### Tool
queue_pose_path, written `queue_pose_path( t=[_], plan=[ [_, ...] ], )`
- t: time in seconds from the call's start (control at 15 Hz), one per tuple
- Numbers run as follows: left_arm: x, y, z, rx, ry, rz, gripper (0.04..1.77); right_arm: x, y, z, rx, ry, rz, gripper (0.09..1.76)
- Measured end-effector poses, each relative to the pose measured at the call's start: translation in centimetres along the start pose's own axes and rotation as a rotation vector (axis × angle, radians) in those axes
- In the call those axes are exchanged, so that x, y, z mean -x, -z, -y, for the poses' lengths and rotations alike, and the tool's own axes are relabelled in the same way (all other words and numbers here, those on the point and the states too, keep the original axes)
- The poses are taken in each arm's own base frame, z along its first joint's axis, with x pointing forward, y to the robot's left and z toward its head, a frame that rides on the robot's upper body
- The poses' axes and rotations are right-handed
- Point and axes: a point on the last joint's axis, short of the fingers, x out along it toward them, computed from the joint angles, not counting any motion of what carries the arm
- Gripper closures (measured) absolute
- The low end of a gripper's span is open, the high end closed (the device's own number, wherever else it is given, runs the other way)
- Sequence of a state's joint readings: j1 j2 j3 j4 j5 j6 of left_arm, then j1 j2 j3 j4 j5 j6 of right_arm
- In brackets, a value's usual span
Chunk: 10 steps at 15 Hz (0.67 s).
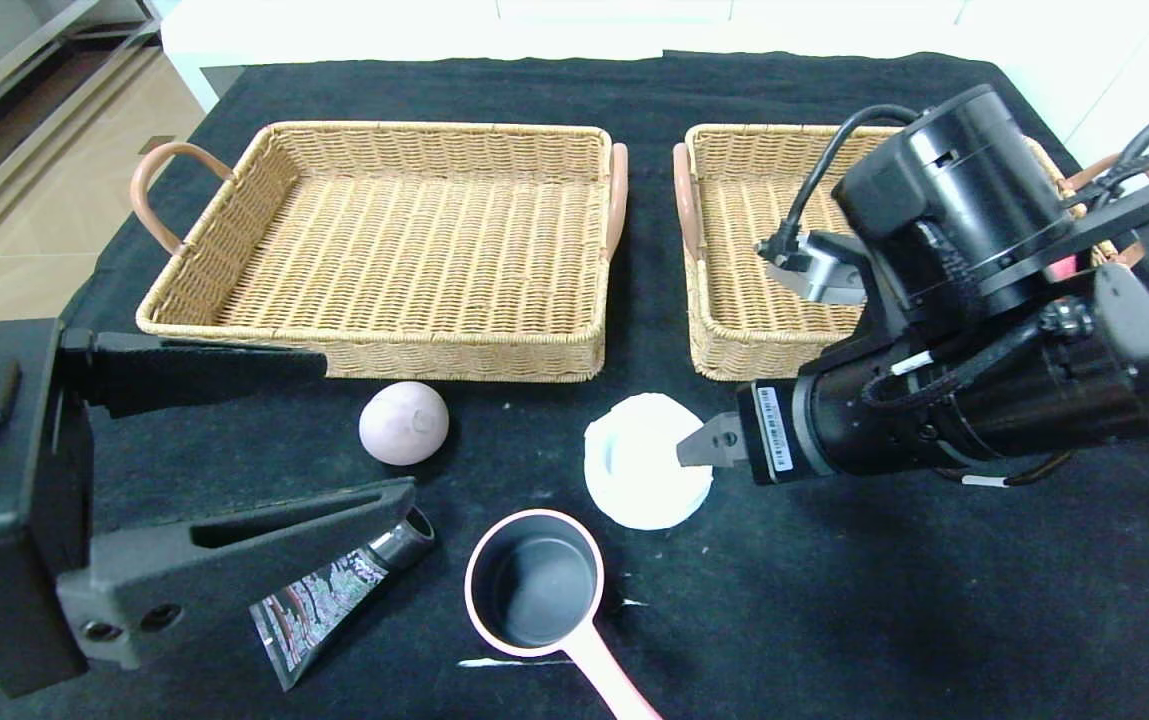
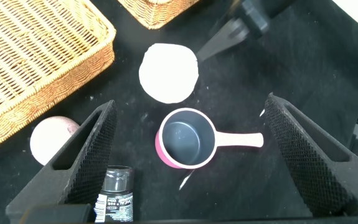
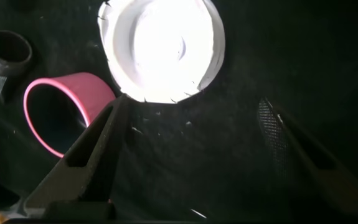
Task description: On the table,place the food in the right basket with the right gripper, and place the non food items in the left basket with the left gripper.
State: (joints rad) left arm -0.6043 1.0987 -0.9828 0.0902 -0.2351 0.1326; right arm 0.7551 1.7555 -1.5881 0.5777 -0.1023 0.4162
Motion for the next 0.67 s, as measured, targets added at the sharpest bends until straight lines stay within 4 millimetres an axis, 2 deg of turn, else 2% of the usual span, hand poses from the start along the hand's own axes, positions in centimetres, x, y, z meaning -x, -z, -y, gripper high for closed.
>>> queue_pose_path(
  t=[0.4,0.67],
  plan=[
    [0.0,0.0,0.0,0.000,-0.002,-0.001,0.09,5.0,0.7,2.6,0.135,-0.079,0.051,0.23],
    [-0.2,0.1,-0.1,0.002,-0.002,-0.010,0.09,7.0,1.3,4.8,0.159,-0.125,0.157,0.19]
  ],
)
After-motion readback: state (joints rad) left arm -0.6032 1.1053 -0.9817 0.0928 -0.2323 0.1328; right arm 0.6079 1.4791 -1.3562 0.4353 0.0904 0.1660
